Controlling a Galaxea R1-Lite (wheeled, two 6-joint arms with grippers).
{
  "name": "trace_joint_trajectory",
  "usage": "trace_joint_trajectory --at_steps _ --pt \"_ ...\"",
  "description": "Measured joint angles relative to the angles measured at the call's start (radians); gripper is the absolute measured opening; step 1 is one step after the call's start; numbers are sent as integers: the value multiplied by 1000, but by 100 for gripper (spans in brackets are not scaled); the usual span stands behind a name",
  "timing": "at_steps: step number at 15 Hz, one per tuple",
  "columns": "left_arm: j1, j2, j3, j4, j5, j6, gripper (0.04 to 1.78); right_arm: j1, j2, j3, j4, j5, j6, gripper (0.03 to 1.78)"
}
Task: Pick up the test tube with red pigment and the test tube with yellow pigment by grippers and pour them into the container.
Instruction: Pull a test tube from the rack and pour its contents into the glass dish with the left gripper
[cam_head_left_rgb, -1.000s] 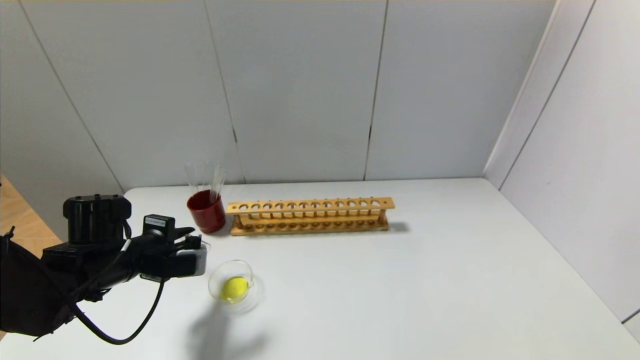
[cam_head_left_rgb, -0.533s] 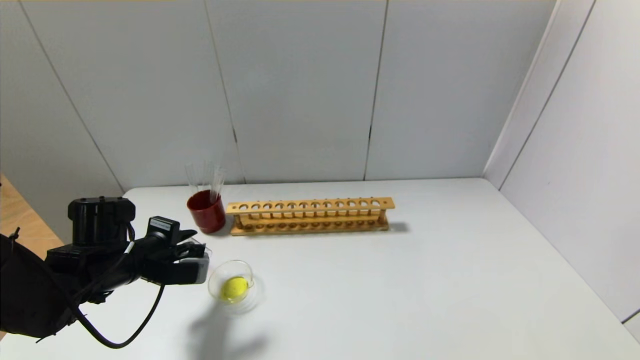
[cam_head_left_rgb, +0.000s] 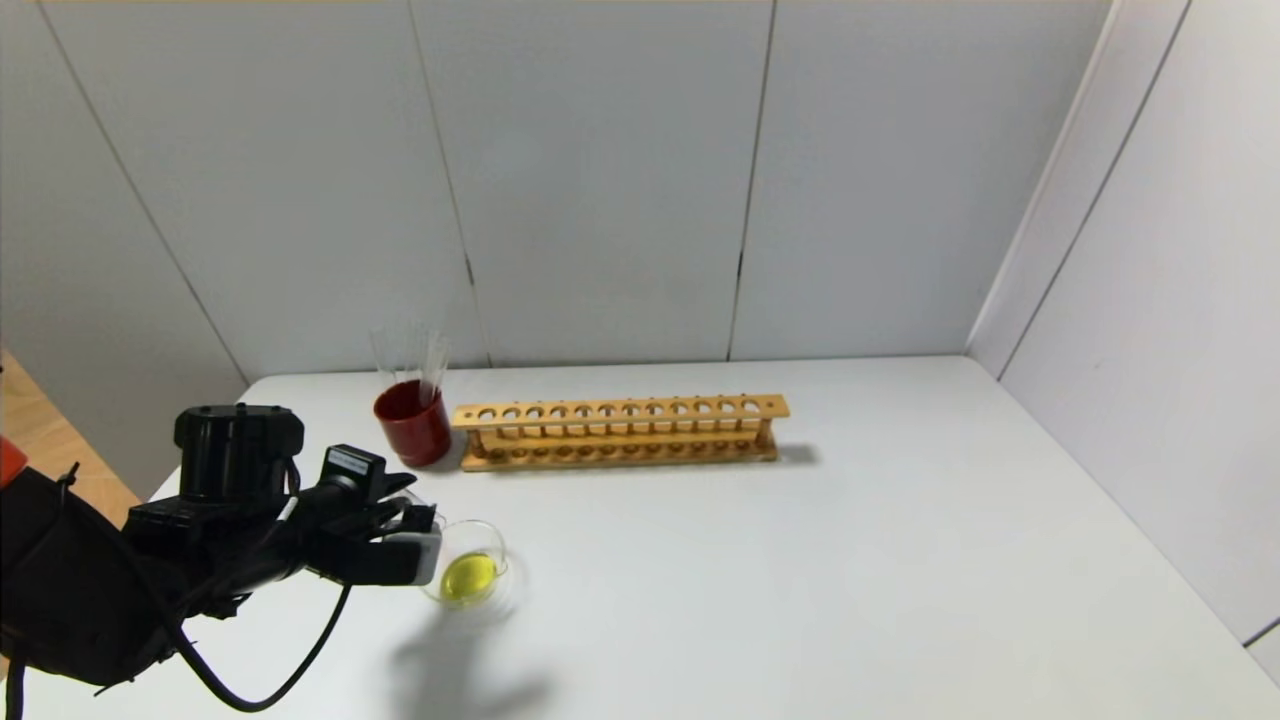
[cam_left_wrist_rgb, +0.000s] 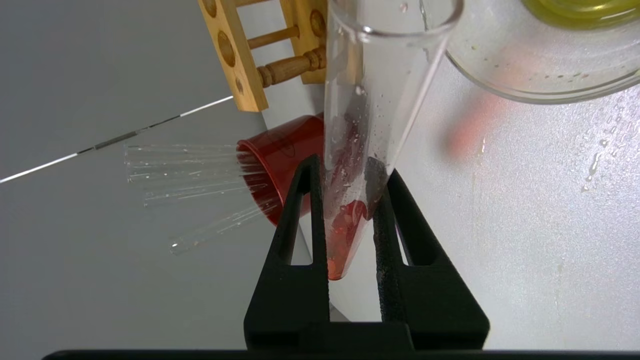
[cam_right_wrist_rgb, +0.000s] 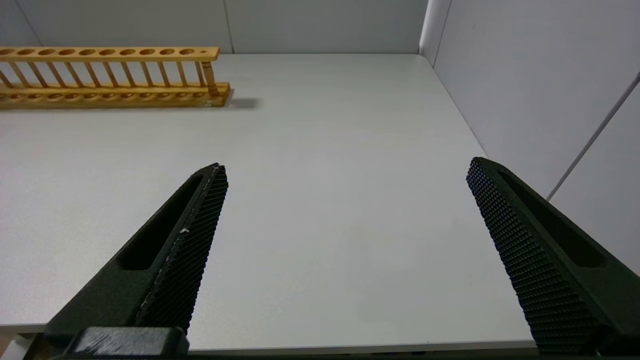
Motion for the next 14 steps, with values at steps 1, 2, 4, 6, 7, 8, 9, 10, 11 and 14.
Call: trace_joint_trajectory --at_steps 1,2,4,6,7,8,9,10,11,14 --pt "0 3 0 -12 10 1 31 0 0 0 0 0 0 175" --pt "0 7 2 -29 19 1 31 0 0 0 0 0 0 175" --pt "-1 13 7 -44 45 20 31 0 0 0 0 0 0 175" --pt "0 19 11 -64 72 46 31 0 0 0 0 0 0 175" --pt "-1 21 20 -66 73 49 31 0 0 0 0 0 0 175" --pt "-1 22 31 -66 74 51 31 0 0 0 0 0 0 175" --pt "-1 23 44 -66 75 52 31 0 0 0 0 0 0 175" --pt "-1 24 56 -66 75 53 31 0 0 0 0 0 0 175" --pt "-3 26 63 -66 75 53 31 0 0 0 0 0 0 175" --pt "-13 42 63 -67 78 53 31 0 0 0 0 0 0 175"
